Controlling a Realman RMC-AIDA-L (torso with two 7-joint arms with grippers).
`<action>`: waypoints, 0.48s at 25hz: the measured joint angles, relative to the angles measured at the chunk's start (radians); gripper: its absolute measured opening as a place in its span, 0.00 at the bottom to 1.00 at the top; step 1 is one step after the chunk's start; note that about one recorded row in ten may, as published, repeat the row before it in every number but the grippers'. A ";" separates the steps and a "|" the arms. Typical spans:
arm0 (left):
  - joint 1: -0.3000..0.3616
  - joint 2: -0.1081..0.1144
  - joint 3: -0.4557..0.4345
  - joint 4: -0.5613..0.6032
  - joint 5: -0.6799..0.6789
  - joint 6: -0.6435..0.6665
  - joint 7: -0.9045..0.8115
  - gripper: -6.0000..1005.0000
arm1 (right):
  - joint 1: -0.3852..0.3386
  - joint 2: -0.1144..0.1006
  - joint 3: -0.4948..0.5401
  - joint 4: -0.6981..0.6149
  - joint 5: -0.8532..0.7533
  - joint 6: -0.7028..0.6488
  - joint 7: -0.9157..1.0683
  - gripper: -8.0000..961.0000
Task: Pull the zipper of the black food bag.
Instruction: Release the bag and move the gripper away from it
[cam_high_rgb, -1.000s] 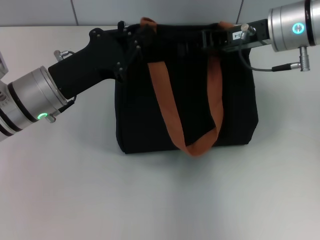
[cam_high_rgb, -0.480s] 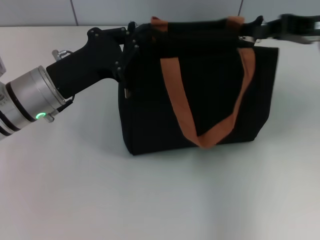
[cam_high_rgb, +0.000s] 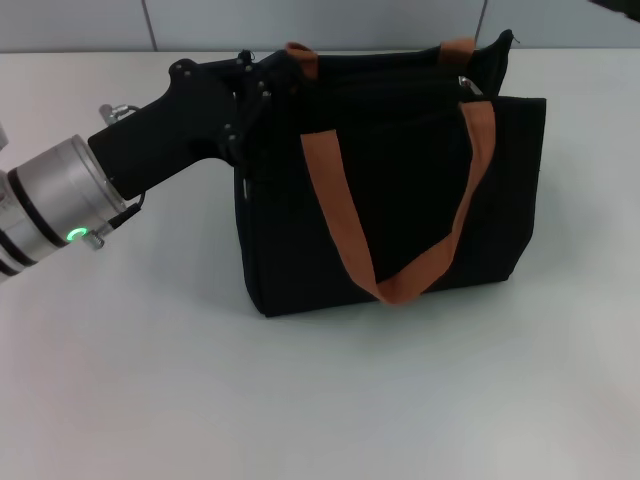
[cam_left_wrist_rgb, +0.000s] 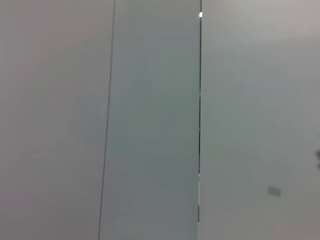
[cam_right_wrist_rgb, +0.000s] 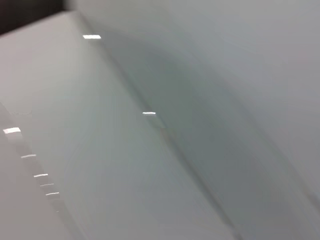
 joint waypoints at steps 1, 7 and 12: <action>0.003 0.000 0.000 0.000 0.000 0.000 -0.008 0.08 | 0.003 -0.021 0.001 0.090 0.013 -0.062 -0.102 0.12; 0.023 0.004 -0.001 0.006 0.000 -0.001 -0.024 0.09 | -0.026 -0.064 -0.002 0.333 -0.087 -0.230 -0.581 0.35; 0.034 0.008 0.013 0.012 0.020 -0.001 -0.052 0.10 | -0.069 -0.043 -0.005 0.323 -0.306 -0.244 -0.828 0.61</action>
